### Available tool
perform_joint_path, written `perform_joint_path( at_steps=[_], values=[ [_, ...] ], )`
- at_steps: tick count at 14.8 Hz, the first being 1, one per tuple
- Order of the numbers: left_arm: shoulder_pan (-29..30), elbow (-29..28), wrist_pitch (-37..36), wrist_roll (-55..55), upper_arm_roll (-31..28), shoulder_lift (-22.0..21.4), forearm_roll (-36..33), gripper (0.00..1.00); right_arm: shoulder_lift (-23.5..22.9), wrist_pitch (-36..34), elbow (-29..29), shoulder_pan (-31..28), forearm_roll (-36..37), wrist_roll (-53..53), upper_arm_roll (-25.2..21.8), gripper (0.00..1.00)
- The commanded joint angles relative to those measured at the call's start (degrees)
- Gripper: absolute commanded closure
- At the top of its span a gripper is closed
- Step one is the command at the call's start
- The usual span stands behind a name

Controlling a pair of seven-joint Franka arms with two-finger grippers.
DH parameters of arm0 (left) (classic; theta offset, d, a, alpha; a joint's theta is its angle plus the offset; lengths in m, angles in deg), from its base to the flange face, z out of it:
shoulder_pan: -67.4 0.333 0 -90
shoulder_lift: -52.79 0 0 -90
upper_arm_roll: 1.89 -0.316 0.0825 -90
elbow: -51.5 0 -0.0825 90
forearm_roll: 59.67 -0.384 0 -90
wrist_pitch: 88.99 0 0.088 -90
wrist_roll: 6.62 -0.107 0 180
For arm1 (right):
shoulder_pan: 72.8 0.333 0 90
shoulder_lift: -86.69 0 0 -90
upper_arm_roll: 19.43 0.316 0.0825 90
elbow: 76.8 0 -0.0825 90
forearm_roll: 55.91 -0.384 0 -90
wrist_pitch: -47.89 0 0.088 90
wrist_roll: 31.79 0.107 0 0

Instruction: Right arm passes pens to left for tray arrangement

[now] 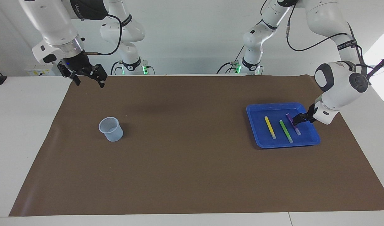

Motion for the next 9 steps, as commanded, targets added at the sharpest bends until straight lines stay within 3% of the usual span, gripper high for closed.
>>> perform_joint_path(
  at_steps=[1, 6, 9],
  values=[
    [-1.1, 0.5, -1.8, 0.8, -0.3, -1.6, -0.5, 0.0, 0.0, -0.1, 0.0, -0.2, -0.4, -1.1, 0.1, 0.0],
    [-3.3, 0.7, -4.2, 1.4, -0.3, -4.1, -0.5, 0.0, 0.1, 0.5, -0.3, -0.2, -3.0, -3.0, 0.0, 0.0],
    [-3.7, 4.7, -12.0, 2.8, 0.2, -5.5, 1.0, 0.0, 0.1, 0.5, -0.4, -0.2, -3.0, -2.9, 0.0, 0.0]
  ],
)
